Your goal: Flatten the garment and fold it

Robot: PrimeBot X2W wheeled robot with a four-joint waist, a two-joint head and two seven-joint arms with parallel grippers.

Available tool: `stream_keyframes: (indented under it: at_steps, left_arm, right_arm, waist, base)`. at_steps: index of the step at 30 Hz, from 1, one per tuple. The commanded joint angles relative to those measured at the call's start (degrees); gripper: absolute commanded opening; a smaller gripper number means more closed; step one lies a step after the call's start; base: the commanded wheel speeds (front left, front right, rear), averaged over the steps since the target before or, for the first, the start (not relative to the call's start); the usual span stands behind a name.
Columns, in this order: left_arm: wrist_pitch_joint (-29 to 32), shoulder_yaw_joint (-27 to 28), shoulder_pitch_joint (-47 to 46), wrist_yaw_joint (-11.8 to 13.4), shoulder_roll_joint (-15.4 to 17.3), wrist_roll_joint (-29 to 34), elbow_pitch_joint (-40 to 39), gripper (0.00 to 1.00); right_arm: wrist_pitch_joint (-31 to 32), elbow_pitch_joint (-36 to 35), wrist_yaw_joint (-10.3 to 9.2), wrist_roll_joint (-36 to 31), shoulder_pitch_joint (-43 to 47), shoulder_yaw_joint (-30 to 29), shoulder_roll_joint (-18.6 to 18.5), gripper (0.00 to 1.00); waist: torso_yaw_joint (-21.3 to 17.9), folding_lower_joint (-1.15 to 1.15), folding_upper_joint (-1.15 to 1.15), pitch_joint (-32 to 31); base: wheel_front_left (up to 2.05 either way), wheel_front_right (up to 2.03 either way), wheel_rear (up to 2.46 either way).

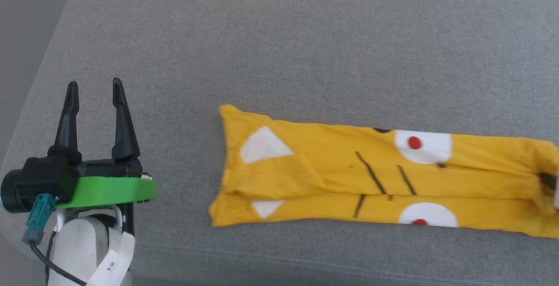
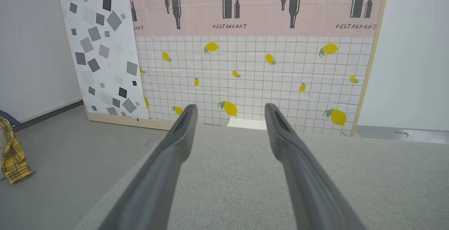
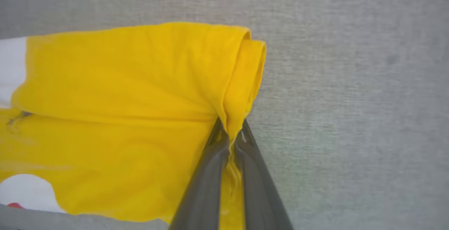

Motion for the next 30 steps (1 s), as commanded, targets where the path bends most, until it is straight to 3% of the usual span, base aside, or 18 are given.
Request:
stream_keyframes:
  at_steps: [1,7,12,22,25,30]
  left_arm:
    - [-0.21,0.35,0.99,-0.41,-0.34,0.84,0.15,1.0]
    - [-0.21,0.98,1.34,-1.22,-1.09,1.15,1.2,1.0]
    - [-0.21,1.42,1.8,-1.64,-1.54,1.39,2.41,1.0]
    - [-0.21,2.77,2.86,-2.17,-1.9,1.67,4.95,1.0]
    - [-0.22,2.88,2.78,-2.28,-2.04,1.7,5.33,1.0]
    - [-0.22,2.54,2.44,-2.5,-2.32,1.45,5.71,1.0]
  right_arm:
    - [0.62,0.84,-0.13,-2.08,-1.17,-2.06,-0.77,0.0]
    - [3.11,1.91,-0.13,-12.09,-2.63,-9.26,-0.17,0.0]
    - [8.78,-2.47,-0.13,-17.29,-1.9,-8.07,0.95,0.0]
    - [24.89,-27.68,-0.13,-6.32,3.89,4.38,0.74,0.0]
    - [25.83,-32.54,-0.13,-4.27,4.17,7.83,2.72,0.0]
    - [23.37,-33.3,-0.13,-2.8,2.32,14.87,7.67,0.0]
  waist:
    - [-0.04,0.0,0.0,0.02]
    - [-0.24,0.0,0.0,-0.23]
    - [-0.32,0.0,0.0,-1.22]
    - [-0.99,0.0,0.0,-3.19]
    - [-1.12,0.0,0.0,-3.21]
    - [-0.5,0.0,0.0,-2.88]
  base:
    - [0.0,0.0,0.0]
    - [0.0,0.0,0.0]
    - [0.0,0.0,0.0]
    - [0.0,0.0,0.0]
    - [0.0,0.0,0.0]
    - [0.0,0.0,0.0]
